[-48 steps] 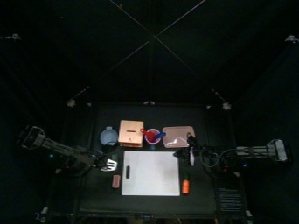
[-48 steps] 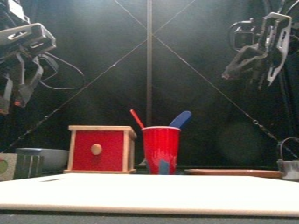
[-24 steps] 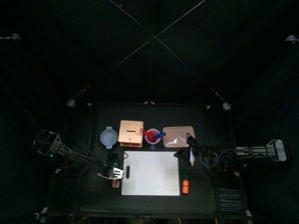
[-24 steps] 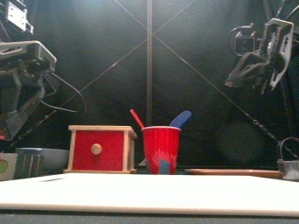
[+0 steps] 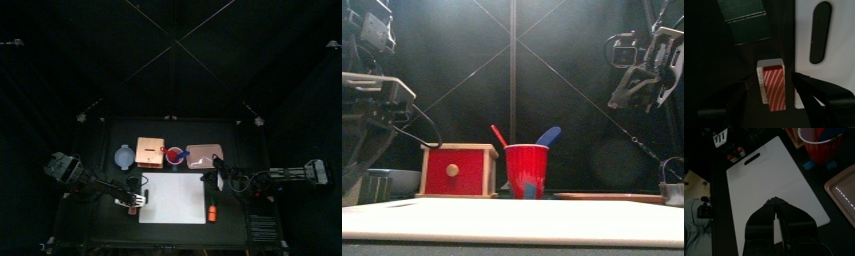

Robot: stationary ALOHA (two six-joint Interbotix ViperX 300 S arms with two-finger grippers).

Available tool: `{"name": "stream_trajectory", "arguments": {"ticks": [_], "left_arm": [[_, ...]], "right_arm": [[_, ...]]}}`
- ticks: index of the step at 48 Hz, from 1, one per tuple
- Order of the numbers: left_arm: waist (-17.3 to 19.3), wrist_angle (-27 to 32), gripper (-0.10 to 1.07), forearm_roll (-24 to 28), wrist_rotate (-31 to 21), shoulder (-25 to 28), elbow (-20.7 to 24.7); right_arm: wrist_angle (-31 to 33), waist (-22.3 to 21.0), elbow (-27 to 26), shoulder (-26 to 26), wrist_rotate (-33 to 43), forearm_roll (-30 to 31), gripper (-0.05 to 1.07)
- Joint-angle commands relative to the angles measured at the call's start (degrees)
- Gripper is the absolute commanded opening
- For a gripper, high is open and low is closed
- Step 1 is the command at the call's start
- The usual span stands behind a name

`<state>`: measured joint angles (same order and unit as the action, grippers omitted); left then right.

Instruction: Hand salmon sushi to right hand

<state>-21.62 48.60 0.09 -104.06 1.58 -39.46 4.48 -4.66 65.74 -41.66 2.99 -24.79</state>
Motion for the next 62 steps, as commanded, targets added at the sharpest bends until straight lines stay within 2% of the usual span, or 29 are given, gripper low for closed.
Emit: {"name": "stream_trajectory", "arguments": {"ticks": [1,9,16,23,32,36,49,62], "left_arm": [[0.4,0.6,0.96,0.5,-0.1,0.0,0.0],[1.1,-0.1,0.95,1.8,-0.6,0.6,0.3],[1.1,-1.3,0.92,2.5,-2.0,1.8,0.5],[1.1,-3.0,0.77,2.9,-2.1,2.6,0.4],[0.9,-2.3,0.56,3.4,-1.1,1.4,0.4],[0.4,-0.8,0.51,5.4,-0.6,-0.4,0.4],[-1.2,7.5,0.51,11.4,0.4,-7.3,1.3],[-0.1,6.5,0.51,26.5,6.6,-10.5,1.9]], "right_arm": [[-0.3,-0.3,-0.6,-0.3,-0.1,0.1,0.01],[-0.3,-1.1,-0.8,-0.2,-0.1,0.4,0.01],[-0.2,-4.0,-0.9,-0.2,-0.1,1.5,0.01],[-0.3,-7.0,-0.8,-0.2,-0.1,1.8,0.01],[-0.2,-7.6,-0.6,-0.2,-0.1,1.5,0.01],[-0.2,-7.6,-0.6,-0.2,-0.1,1.5,0.01],[-0.2,-7.2,-0.6,-0.2,-0.1,1.4,0.01],[-0.2,-6.6,-0.5,0.1,0.0,1.2,0.01]]}}
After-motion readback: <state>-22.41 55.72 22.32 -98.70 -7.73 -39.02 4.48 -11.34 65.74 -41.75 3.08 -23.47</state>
